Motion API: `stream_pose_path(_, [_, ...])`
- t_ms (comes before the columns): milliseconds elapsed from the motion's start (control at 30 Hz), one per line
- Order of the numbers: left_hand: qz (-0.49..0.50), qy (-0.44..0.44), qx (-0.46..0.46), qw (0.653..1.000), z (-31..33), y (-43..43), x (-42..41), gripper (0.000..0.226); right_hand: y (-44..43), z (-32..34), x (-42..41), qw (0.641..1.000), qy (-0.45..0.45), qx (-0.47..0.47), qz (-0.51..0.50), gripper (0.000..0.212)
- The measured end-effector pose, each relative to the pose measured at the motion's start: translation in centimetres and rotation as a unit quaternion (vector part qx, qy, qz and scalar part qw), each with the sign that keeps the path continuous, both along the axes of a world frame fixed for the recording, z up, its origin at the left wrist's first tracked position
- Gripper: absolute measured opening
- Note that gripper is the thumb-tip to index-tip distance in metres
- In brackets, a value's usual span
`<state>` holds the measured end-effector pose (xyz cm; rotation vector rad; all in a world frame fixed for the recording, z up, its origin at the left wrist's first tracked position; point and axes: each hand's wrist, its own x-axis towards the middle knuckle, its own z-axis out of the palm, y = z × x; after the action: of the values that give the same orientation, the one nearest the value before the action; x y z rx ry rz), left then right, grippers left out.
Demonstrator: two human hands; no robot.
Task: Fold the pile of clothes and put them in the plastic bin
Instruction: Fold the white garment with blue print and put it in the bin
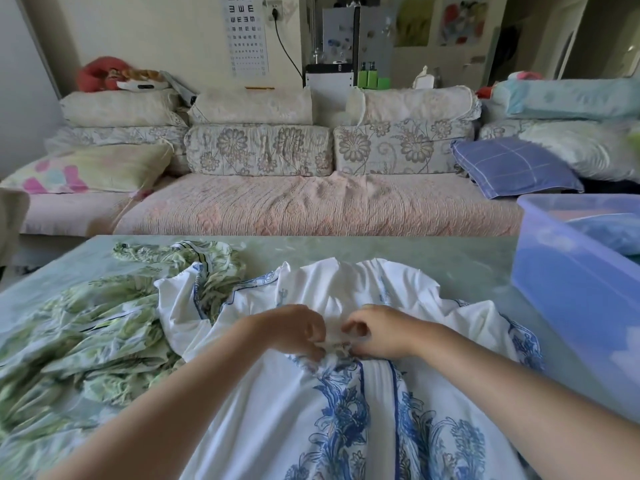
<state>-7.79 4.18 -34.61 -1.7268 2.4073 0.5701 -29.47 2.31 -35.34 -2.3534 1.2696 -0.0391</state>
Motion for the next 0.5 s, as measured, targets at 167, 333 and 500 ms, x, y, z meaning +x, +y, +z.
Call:
stream_pose_path(167, [0.031,0.12,-0.198,0.972,0.1,-0.8,-1.1,0.003,-1.3,0.6,0.1,0.998,-0.008,-0.058,-0.011,0.014])
stream_pose_path(333, [0.105,0.271,-0.347,0.892,2.1,-1.0,-1.1,0.005,-2.3,1.0,-0.1,0.997,-0.043,-0.05,-0.044,0.05])
stream_pose_path(500, [0.111,0.275,-0.183,0.937,2.2,-1.2,-0.8,0.006,-2.4,1.2,0.3,0.989,-0.117,0.058,-0.071,0.055])
